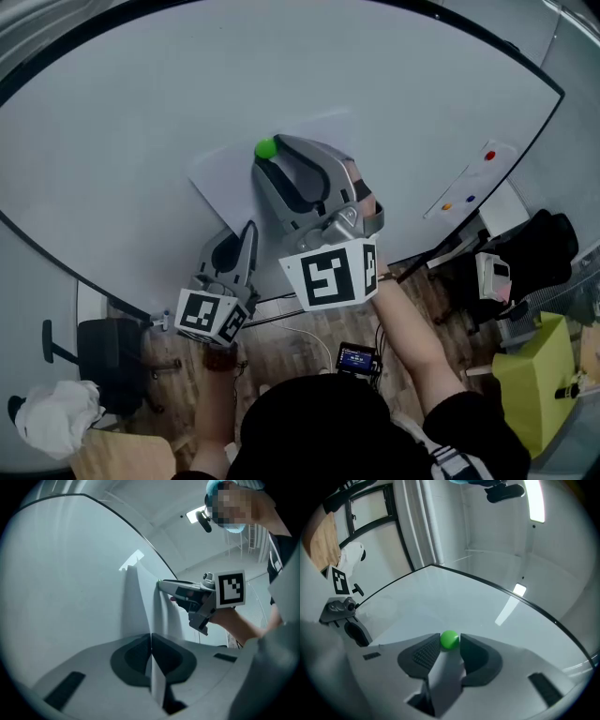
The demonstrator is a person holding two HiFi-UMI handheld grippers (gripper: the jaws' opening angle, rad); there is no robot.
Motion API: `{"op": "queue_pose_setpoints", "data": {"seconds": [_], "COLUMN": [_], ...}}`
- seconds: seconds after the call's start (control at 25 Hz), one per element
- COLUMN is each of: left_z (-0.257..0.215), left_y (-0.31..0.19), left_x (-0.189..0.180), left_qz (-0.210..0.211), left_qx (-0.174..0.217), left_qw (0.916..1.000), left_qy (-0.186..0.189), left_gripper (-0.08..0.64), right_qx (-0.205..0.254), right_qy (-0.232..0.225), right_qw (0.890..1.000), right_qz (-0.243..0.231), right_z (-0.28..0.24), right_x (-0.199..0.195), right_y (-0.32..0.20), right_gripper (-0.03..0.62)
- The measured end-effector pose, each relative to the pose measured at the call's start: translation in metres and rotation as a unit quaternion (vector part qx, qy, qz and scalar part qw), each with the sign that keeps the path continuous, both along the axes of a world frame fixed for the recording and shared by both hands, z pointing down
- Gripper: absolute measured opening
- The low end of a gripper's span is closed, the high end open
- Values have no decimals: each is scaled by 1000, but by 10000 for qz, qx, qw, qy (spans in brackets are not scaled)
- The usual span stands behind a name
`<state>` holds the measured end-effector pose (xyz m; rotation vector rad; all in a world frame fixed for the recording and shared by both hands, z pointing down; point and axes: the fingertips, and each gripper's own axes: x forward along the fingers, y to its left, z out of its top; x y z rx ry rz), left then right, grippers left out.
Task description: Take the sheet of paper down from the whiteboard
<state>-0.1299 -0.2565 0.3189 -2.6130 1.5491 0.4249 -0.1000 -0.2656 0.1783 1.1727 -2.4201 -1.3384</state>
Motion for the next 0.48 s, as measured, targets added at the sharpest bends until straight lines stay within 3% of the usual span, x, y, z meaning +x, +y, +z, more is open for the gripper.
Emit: {"op": "queue_pose_setpoints", "data": {"seconds": [0.48], "left_z": [0], "left_y": [0], "left_x": [2], "left_qz": [1], "left_qx": [6], "left_qw": [10000], "left_qy": [1], "left_gripper": [12], "right_qx": [-42], "right_qy": [-39], "right_qw": [10000], "right_qz": [-45], "right_z": [2], "right_x": [0], "right_y": [1], "right_gripper": [118]}}
